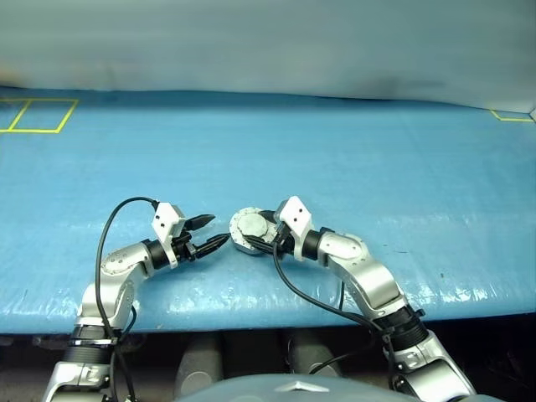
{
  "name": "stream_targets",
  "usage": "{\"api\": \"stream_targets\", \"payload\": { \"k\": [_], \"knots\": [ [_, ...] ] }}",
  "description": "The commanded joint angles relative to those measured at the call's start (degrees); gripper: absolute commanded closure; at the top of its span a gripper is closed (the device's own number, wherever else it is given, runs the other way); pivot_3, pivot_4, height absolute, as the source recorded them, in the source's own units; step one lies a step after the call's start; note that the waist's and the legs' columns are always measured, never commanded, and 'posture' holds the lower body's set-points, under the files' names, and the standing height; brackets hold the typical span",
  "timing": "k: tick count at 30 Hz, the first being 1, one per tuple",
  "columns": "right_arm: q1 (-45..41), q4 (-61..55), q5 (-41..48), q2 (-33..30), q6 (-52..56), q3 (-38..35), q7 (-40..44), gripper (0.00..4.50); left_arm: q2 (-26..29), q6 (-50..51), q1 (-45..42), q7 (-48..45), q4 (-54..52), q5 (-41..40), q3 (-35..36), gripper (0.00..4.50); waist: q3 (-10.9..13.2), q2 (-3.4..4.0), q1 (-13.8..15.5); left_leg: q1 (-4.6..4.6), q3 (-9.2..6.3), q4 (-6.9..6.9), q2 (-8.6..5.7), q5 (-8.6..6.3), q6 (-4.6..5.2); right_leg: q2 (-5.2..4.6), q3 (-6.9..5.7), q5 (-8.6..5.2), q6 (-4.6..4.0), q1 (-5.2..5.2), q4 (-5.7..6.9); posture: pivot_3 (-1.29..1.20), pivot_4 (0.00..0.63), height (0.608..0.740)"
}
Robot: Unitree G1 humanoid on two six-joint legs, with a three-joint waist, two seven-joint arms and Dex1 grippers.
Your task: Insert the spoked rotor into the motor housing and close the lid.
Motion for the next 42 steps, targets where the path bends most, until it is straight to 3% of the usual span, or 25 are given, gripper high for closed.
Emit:
{"api": "stream_targets", "payload": {
  "k": [1,19,22,31,42],
  "knots": [
    [-0.5,0.8,-1.0,-0.2,-1.0,0.3,0.5,1.47,-0.1,-0.1,-0.2,0.3,-2.3,-1.5,1.0,0.99,0.0,0.0,0.0,0.02,0.0,0.0,0.0,0.0,0.0,0.0,0.0,0.0,0.0,0.02,0.0,0.0,0.15,0.74],
    [0.2,4.8,-3.9,-1.7,-0.5,0.2,0.2,1.47,-1.1,1.4,-1.9,0.4,-2.9,-4.4,0.6,0.99,-0.1,-0.03,0.1,0.19,0.0,0.08,0.0,0.01,-0.01,-0.01,0.0,0.0,0.0,0.24,0.0,0.0,0.15,0.74],
    [0.2,4.5,-3.9,-1.7,-0.4,0.1,0.2,1.47,-1.9,1.1,-2.9,0.1,-2.1,-4.3,-0.2,1.55,-0.1,-0.06,0.1,0.19,0.0,0.09,-0.01,0.01,-0.01,-0.02,0.0,0.0,0.0,0.25,0.0,0.0,0.15,0.74],
    [0.6,3.7,-4.1,-1.7,-0.2,0.0,-0.2,1.47,-2.7,0.3,-5.5,-1.9,1.1,-2.4,-4.1,4.48,-0.1,-0.04,0.2,0.19,-0.01,0.09,-0.02,0.01,-0.01,-0.01,0.0,0.0,0.01,0.26,-0.01,0.0,0.15,0.74],
    [0.9,3.5,-4.2,-1.5,-0.1,-0.4,-1.2,1.47,-2.2,0.0,-4.1,-0.7,1.5,-0.6,-3.3,4.48,-0.1,-0.04,0.3,0.18,-0.01,0.08,-0.03,0.01,-0.01,-0.03,0.0,0.0,0.01,0.25,-0.02,0.0,0.15,0.74]
  ]
}}
